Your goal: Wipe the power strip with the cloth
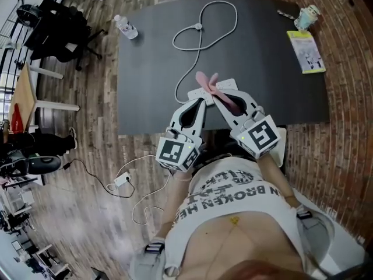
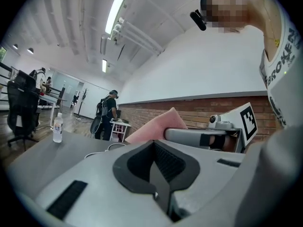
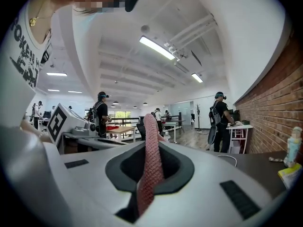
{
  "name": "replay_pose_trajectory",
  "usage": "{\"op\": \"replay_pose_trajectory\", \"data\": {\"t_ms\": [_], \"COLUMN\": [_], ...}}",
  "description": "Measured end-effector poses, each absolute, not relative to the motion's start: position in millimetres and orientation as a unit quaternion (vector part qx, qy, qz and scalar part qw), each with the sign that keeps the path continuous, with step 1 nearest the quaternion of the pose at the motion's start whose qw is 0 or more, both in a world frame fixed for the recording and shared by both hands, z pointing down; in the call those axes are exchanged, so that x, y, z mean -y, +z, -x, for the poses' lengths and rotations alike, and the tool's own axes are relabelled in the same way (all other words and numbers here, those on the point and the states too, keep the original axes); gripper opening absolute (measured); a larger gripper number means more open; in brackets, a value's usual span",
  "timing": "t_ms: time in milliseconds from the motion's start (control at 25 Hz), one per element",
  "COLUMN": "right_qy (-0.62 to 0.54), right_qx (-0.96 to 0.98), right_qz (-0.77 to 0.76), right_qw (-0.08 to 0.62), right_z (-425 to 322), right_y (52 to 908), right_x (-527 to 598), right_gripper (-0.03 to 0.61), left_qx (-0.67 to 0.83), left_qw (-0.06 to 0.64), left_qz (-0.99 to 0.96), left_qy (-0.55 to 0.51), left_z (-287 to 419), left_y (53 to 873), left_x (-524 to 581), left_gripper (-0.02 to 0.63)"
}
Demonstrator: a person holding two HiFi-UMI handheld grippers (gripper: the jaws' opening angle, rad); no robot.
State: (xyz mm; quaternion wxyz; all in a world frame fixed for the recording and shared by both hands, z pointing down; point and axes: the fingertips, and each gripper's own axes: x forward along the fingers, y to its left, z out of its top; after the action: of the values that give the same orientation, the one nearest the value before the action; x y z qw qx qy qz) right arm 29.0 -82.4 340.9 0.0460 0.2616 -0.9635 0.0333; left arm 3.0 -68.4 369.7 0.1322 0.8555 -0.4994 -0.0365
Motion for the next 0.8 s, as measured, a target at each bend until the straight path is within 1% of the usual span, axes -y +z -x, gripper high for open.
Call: {"op": "replay_pose_trajectory", "data": {"t_ms": [160,320,520,800], "right_qy": [0.030,0.042,0.045,0.042], "right_qx": [0.968,0.969,0.970,0.954], "right_qz": [-0.245,-0.233,-0.233,-0.284], "right_qw": [0.053,0.063,0.061,0.092], "right_z": [-35,-29,-11,5], "right_y": [348,356,356,370], "right_x": [104,119,127,136], "right_gripper": [0.017,0.017,0.017,0.017], "left_qx": [0.505,0.517,0.513,0.488], "left_qw": [0.145,0.138,0.147,0.152], "left_qz": [-0.850,-0.844,-0.845,-0.860], "left_qy": [-0.042,-0.027,-0.024,-0.003], "left_z": [-9,-3,15,50], "left_y": [375,379,383,398], "left_x": [93,105,110,115], "left_gripper": [0.005,0.006,0.005,0.006]}}
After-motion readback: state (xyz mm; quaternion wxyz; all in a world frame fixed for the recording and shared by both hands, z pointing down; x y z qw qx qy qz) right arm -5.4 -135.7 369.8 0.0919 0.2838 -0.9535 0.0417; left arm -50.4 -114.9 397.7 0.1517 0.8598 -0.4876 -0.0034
